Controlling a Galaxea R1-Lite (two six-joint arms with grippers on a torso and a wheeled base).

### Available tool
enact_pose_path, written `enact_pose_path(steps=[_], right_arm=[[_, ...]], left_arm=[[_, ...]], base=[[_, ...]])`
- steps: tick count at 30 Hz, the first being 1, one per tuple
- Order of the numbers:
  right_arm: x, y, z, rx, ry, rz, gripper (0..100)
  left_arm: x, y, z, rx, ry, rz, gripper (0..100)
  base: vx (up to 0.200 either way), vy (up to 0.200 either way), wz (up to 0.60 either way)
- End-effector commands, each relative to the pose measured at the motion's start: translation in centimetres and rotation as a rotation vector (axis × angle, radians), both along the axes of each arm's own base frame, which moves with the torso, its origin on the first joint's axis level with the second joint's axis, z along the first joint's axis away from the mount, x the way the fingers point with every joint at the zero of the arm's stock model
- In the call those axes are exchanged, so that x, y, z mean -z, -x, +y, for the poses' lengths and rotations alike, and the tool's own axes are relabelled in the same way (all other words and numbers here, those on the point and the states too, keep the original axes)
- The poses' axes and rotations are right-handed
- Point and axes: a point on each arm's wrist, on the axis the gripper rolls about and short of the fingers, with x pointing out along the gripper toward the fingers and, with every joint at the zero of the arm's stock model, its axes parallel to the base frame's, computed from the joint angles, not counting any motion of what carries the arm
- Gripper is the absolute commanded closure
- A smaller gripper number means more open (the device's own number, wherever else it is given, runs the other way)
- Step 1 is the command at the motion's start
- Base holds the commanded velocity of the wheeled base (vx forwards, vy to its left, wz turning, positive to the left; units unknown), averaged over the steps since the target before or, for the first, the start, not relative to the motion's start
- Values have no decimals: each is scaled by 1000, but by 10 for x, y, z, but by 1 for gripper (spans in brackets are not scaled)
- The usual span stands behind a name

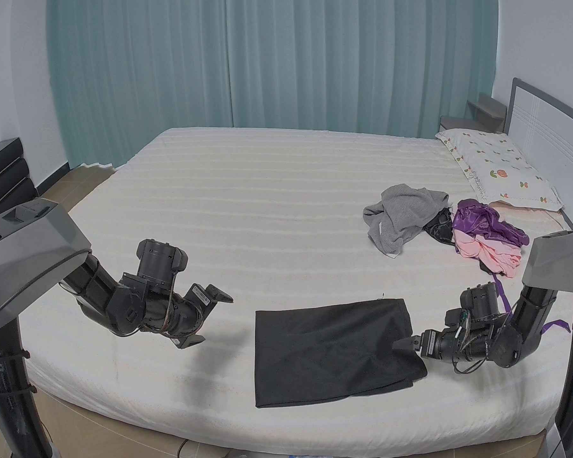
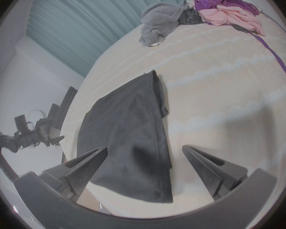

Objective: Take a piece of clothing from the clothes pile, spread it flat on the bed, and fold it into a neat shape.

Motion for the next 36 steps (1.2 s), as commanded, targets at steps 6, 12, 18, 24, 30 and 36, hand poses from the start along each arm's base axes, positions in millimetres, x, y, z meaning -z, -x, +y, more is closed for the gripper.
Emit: enact_pose_path(steps=[6, 12, 18, 24, 30, 36], right_arm=[[1, 31, -3, -75, 17, 17, 0], [2, 40, -5, -100, 50, 28, 100], [-4, 44, -12, -81, 50, 18, 100], [-5, 51, -17, -71, 54, 34, 100], [-4, 54, -17, -78, 61, 43, 100], [-3, 53, -20, -75, 65, 44, 100]], left_arm=[[0, 0, 0, -1, 1, -1, 0], [0, 0, 0, -1, 1, -1, 0], [0, 0, 0, -2, 1, 0, 0], [0, 0, 0, -2, 2, -2, 0], [0, 0, 0, -2, 1, 0, 0], [0, 0, 0, -2, 2, -2, 0]], base=[[0, 0, 0], [0, 0, 0], [0, 0, 0], [0, 0, 0], [0, 0, 0], [0, 0, 0]])
